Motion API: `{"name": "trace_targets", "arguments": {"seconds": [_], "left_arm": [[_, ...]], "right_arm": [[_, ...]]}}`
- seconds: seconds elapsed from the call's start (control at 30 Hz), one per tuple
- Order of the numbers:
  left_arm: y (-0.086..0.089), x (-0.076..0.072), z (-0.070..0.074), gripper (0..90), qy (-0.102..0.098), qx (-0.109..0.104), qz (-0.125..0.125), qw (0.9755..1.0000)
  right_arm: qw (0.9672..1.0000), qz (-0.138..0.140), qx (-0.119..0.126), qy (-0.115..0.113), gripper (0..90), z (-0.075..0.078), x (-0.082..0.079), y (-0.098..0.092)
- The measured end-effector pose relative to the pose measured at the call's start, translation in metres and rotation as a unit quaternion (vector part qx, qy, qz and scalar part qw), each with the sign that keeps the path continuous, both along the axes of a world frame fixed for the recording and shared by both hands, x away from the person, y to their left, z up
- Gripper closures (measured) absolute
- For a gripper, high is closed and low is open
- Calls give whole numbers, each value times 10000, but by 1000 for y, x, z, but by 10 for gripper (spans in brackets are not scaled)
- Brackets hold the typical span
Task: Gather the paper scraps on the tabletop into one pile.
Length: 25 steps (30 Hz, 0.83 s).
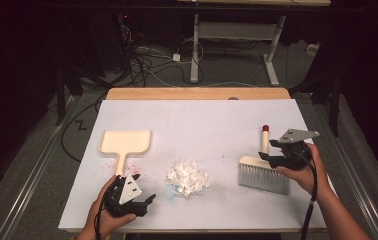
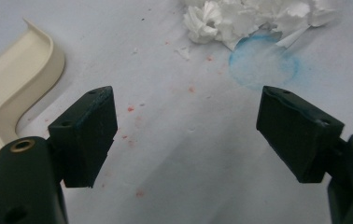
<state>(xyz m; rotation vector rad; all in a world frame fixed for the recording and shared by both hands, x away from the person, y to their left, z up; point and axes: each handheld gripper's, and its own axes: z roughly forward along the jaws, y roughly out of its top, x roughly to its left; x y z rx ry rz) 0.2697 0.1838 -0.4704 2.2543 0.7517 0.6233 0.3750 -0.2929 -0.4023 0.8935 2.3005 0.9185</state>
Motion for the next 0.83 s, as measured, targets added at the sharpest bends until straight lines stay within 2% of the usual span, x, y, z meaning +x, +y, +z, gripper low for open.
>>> {"name": "trace_targets", "arguments": {"seconds": [0.07,0.13,0.23,0.37,0.43,0.5,0.67,0.83], "left_arm": [[0,-3,1,193,-32,-25,-3,10000],[1,-5,1,193,-45,-23,-1,10000],[2,-8,2,192,-40,-73,7,10000],[2,-8,3,191,-92,-76,-1,9999],[1,-7,3,191,-90,-61,16,9999],[1,-6,3,191,-90,-33,22,10000],[-2,-5,1,189,-97,63,13,9999],[-2,-2,2,186,-101,48,39,9999]], "right_arm": [[9992,-31,121,-387,329,-1,-16,-2],[9975,23,227,-673,296,-1,-33,-5],[9945,6,467,-933,270,-4,-58,-7],[9906,23,588,-1238,244,-12,-85,-11],[9896,-54,668,-1272,243,-14,-90,-13],[9897,-54,641,-1280,237,-16,-92,-13],[9888,-102,615,-1355,237,-17,-89,-13],[9887,-152,575,-1375,232,-18,-89,-14]]}}
